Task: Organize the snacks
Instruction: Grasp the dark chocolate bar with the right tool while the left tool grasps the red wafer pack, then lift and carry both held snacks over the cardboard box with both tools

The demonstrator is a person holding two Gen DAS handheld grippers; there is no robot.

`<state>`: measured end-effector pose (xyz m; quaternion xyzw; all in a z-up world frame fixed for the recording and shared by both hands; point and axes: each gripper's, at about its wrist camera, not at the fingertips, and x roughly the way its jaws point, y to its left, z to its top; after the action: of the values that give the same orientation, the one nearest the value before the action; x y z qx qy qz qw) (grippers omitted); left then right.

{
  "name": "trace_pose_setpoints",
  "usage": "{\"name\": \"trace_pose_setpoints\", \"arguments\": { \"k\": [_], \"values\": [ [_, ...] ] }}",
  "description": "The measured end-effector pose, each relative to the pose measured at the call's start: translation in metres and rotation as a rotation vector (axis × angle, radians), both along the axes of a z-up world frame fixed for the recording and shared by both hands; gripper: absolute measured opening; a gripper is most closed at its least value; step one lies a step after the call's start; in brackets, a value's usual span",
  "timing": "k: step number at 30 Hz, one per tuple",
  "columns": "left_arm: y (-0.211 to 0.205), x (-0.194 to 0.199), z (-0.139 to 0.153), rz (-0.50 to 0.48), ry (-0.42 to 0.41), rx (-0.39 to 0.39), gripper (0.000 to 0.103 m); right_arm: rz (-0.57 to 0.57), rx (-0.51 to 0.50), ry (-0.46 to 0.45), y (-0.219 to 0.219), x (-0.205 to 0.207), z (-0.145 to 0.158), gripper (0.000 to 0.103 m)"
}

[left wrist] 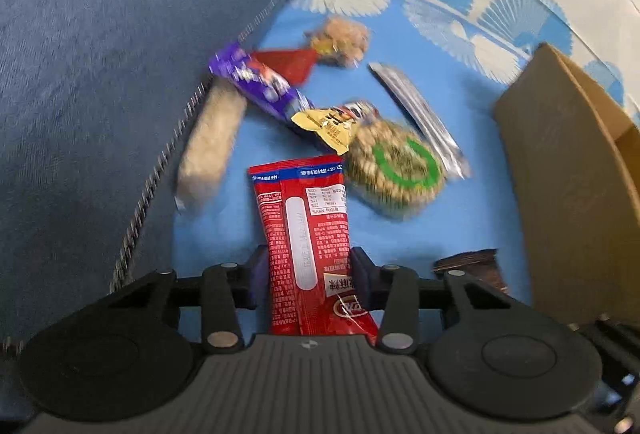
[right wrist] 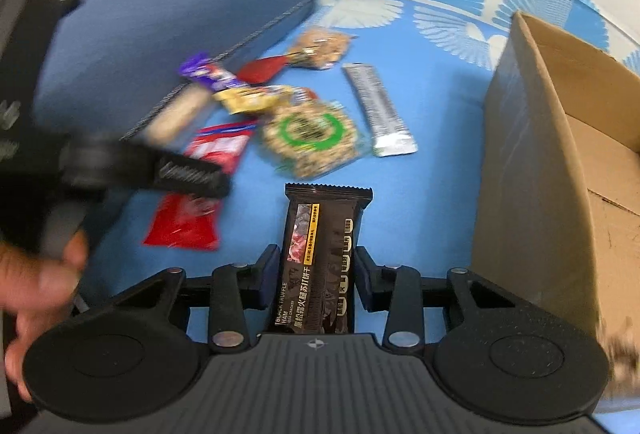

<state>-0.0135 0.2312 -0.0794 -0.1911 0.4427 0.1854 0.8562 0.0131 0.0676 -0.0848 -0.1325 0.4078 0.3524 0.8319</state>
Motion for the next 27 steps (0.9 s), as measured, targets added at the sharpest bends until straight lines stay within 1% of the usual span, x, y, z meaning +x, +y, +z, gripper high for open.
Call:
{"name": "trace_pose_setpoints", "arguments": {
  "k": [1, 3, 9, 13, 17, 20, 21, 27],
  "values": [
    [-0.002, -0.003, 0.002, -0.013, 0.0, -0.021, 0.047, 0.012, 0.0, -0.002, -0.002, -0.006, 0.001, 0.041],
    [-0.009, -0.01, 0.004, -0.028, -0.006, -0.038, 0.047, 0.027, 0.005, -0.002, -0.005, -0.017, 0.003, 0.041],
    [-0.029, -0.031, -0.005, -0.05, -0.041, -0.092, 0.047, -0.012, 0.025, 0.02, -0.021, -0.024, -0.011, 0.041],
    [-0.041, -0.028, -0.006, -0.073, -0.037, -0.049, 0.048, -0.019, 0.01, 0.012, -0.027, -0.022, -0.024, 0.041],
    [-0.047, -0.025, -0.011, -0.086, -0.017, -0.03, 0.049, -0.019, -0.01, 0.02, -0.034, -0.025, -0.033, 0.042],
    [-0.048, -0.023, -0.011, -0.089, -0.016, -0.027, 0.052, -0.014, -0.007, 0.014, -0.036, -0.026, -0.033, 0.043],
    [-0.049, -0.023, -0.012, -0.087, -0.012, -0.025, 0.054, -0.016, -0.007, 0.015, -0.037, -0.026, -0.033, 0.044],
    [-0.052, -0.025, -0.013, -0.098, -0.004, -0.021, 0.058, -0.007, -0.025, 0.009, -0.034, -0.027, -0.036, 0.047]
  ]
}}
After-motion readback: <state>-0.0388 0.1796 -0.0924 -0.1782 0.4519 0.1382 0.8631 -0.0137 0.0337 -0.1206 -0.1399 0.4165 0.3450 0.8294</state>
